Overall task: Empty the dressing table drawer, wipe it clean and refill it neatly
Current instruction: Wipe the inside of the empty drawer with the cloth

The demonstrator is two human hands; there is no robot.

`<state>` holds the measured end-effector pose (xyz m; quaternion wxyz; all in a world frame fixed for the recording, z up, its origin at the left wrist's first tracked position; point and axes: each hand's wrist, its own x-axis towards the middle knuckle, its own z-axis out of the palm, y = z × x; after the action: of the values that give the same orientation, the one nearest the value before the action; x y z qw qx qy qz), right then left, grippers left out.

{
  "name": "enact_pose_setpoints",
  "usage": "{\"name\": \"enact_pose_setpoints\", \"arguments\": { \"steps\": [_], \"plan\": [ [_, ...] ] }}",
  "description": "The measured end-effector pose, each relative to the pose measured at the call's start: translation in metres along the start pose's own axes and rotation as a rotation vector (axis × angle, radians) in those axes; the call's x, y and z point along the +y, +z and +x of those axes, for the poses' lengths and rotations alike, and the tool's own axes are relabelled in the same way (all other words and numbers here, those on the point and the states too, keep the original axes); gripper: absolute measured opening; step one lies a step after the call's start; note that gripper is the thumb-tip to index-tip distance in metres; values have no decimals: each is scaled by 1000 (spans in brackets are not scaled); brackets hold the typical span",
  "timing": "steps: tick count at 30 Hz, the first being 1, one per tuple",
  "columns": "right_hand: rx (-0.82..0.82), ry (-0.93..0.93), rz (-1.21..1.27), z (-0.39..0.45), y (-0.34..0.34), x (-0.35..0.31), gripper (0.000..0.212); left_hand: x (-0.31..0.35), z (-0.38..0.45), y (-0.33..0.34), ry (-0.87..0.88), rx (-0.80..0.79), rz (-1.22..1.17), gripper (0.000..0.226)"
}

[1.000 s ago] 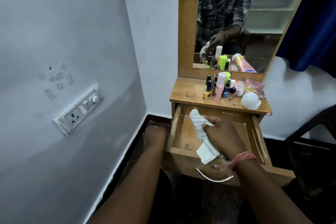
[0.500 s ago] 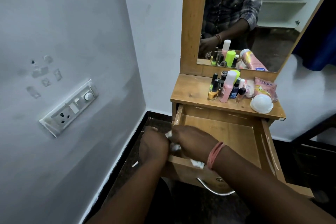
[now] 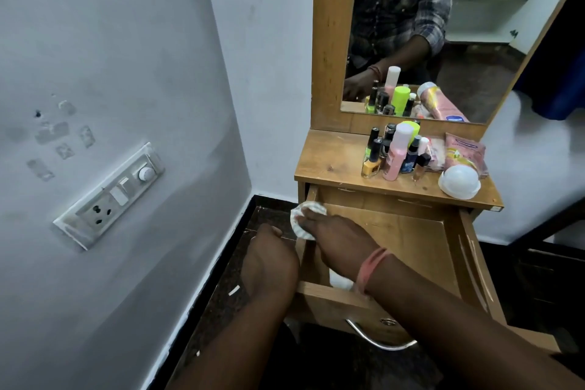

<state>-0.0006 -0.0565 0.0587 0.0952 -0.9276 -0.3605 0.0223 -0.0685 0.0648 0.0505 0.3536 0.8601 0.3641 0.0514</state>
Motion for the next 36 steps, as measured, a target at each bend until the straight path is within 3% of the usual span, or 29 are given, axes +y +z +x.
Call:
{"name": "enact_pose_setpoints", "arguments": {
  "steps": [7,11,15,20,23,25,27,29,31,33,36],
  "plan": [
    [143,194,60,54,9,14,57,4,3,-3,5,-56,53,24],
    [39,69,73,19,-2,-3,48,0,0,0,36,-65,102,23],
    [46,64,87,3,0,-2,59,2,-3,0,48,-67,163,24],
    [22,369,160,26,17,16,40,1,-7,-5,42,-84,200,24],
    [-8,329,192,11,21,9,28,1,-6,-3,82,-66,215,22],
    [-1,364,342,8,18,15,19,-1,-2,0,115,-59,237,23],
    [91,587,639,6,17,26,18,-2,0,0,120,-61,239,25],
    [284,882,981,5,17,36,19,-3,2,2,125,-55,235,25],
    [505,1005,1014,5,21,37,12,-4,2,4,171,-36,273,23],
    [575,814,780,7,25,28,21,-4,-1,7,280,3,338,17],
    [424,421,455,16,29,17,21,-2,0,12,495,73,425,16]
  ]
}}
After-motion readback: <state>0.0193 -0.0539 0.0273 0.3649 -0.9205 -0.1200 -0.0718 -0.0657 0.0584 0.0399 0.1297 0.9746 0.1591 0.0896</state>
